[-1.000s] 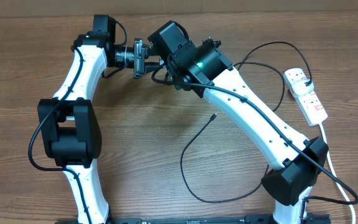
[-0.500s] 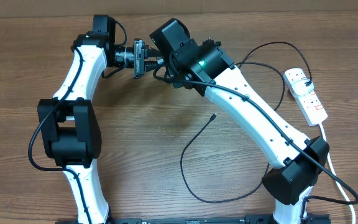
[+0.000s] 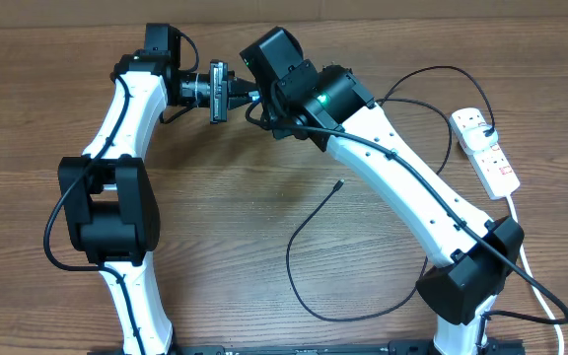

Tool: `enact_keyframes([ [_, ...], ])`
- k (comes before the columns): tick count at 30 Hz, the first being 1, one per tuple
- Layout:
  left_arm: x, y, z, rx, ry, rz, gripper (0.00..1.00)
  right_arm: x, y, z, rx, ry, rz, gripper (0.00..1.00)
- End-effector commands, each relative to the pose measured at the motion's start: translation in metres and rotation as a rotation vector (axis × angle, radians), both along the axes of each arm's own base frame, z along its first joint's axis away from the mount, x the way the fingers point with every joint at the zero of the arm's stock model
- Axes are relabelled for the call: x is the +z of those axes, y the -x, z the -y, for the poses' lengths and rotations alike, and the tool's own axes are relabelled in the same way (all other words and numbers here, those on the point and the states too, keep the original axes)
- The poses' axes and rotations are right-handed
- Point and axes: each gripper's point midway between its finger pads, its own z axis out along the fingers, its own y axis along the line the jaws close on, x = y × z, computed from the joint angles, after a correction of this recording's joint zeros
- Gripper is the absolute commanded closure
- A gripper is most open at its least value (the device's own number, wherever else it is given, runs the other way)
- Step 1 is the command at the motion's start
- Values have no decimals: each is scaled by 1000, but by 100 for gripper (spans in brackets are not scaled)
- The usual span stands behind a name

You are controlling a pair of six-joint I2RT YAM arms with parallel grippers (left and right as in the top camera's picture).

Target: Plug charger to phone and switch on socket

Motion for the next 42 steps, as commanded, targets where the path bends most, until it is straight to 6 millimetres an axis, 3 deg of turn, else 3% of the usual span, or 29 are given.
enact_keyframes([
  [1, 8, 1, 7, -19, 14, 21, 96, 33, 11, -11, 71, -56, 55, 78],
  [4, 8, 1, 7, -19, 14, 21, 96, 33, 12, -10, 75, -51, 54, 48],
  [6, 8, 1, 7, -19, 14, 22, 96, 33, 11, -9, 85, -39, 60, 36],
  [10, 6, 0, 7, -15, -2, 29, 96, 33, 7, -5, 115, 4, 83, 20],
  [15, -11, -8, 1, 16, -103, 81, 96, 44, -9, 25, 190, 145, 163, 4],
  [20, -27, -14, -6, 25, -200, 183, 96, 56, -25, 77, 257, 293, 199, 1],
  [23, -30, -17, -8, 11, -229, 282, 96, 46, -28, 124, 234, 366, 123, 0],
  [28, -28, -19, -6, -42, -228, 500, 96, 19, -10, 206, 226, 491, -93, 0],
  [31, -30, -19, -3, -57, -248, 550, 96, 8, 7, 238, 230, 526, -207, 0],
  [34, -33, -22, -5, -70, -347, 600, 96, -6, 23, 257, 216, 533, -309, 0],
  [37, -33, -23, -14, -93, -522, 638, 96, -23, 34, 263, 226, 540, -385, 0],
  [42, -24, -19, -56, -166, -919, 640, 96, -61, 49, 258, 272, 548, -481, 0],
])
